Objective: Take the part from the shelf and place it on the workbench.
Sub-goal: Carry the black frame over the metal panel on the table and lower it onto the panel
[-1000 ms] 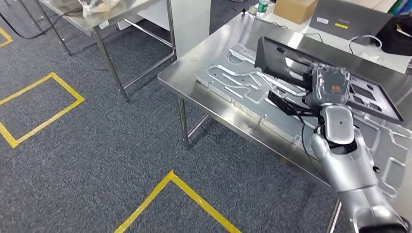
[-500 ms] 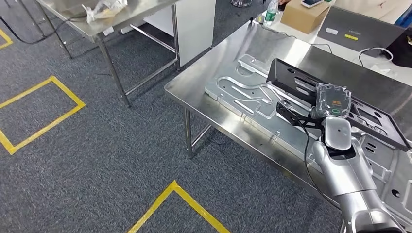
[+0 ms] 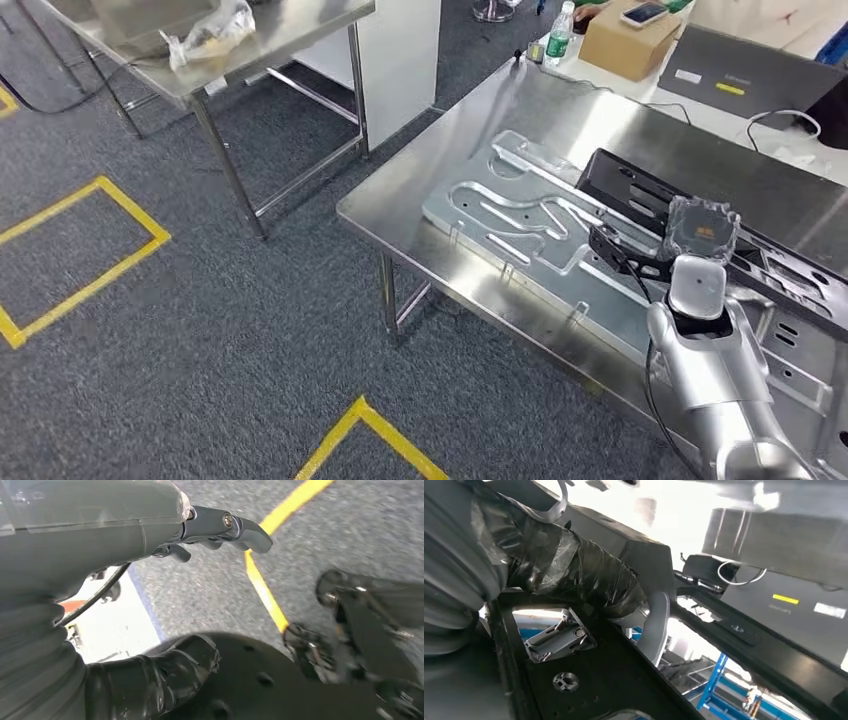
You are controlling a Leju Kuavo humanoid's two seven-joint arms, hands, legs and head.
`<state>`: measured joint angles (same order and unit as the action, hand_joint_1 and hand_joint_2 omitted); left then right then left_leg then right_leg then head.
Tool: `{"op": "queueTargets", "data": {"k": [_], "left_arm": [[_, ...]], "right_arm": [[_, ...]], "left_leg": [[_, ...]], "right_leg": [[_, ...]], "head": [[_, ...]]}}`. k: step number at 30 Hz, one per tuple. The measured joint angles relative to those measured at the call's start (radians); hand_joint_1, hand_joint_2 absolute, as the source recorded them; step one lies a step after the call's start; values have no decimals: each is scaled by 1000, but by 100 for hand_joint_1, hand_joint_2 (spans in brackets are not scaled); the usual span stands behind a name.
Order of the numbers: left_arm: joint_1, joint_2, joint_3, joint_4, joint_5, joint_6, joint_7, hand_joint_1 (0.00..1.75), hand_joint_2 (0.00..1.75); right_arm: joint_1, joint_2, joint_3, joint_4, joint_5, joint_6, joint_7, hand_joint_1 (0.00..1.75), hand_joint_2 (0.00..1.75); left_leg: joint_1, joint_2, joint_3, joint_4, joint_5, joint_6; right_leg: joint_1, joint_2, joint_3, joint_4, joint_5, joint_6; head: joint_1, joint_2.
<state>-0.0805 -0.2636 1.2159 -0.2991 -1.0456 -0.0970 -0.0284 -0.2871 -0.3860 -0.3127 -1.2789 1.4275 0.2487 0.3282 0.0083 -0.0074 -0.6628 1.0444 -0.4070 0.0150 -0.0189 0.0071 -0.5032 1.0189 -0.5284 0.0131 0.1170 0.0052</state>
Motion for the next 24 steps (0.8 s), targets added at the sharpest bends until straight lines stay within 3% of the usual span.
{"op": "queueTargets", "data": {"k": [2, 6, 9, 13, 15, 19, 24], "left_arm": [[-3, -1, 0, 0, 7, -6, -7, 0, 175], [-6, -2, 3, 1, 26, -14, -14, 0, 175], [-8, -2, 9, 3, 30, -17, -10, 0, 175], [-9, -2, 13, 5, 36, -25, 4, 0, 0], [-9, -2, 15, 6, 38, -25, 10, 0, 0], [-10, -2, 16, 6, 39, -20, 17, 0, 0], [-9, -2, 16, 6, 42, -18, 17, 0, 0]], "right_arm": [[0, 7, -10, 1, 3, 10, -2, 175, 175], [-7, 16, -29, 8, -2, 20, -10, 0, 0], [-13, 23, -37, 17, -10, 23, -17, 0, 0], [-30, 34, -37, 34, -13, 24, -21, 0, 0], [-36, 36, -37, 43, -17, 24, -23, 0, 0], [-47, 36, -37, 62, -33, 32, -34, 0, 0], [-52, 36, -35, 74, -50, 36, -52, 0, 0]], "left_leg": [[-1, -2, 3, -2, 3, 12], [4, -8, 6, -18, 9, 10], [3, -15, 6, -19, 4, 18], [-2, -17, 8, -19, 0, 24], [-4, -17, 11, -19, -1, 25], [-5, -16, 14, -18, 0, 27], [-5, -16, 17, -18, 3, 28]], "right_leg": [[-1, 0, 4, -8, -8, 10], [1, 1, 15, -33, 1, -18], [2, -1, 21, -39, 1, -20], [-1, -3, 28, -49, -3, -20], [-2, -4, 30, -50, -5, -14], [-4, -5, 32, -51, -3, 15], [-3, -5, 32, -47, -2, 19]], "head": [[1, 0], [1, 0], [1, 0], [1, 0], [1, 0], [1, 0], [1, 0]]}}
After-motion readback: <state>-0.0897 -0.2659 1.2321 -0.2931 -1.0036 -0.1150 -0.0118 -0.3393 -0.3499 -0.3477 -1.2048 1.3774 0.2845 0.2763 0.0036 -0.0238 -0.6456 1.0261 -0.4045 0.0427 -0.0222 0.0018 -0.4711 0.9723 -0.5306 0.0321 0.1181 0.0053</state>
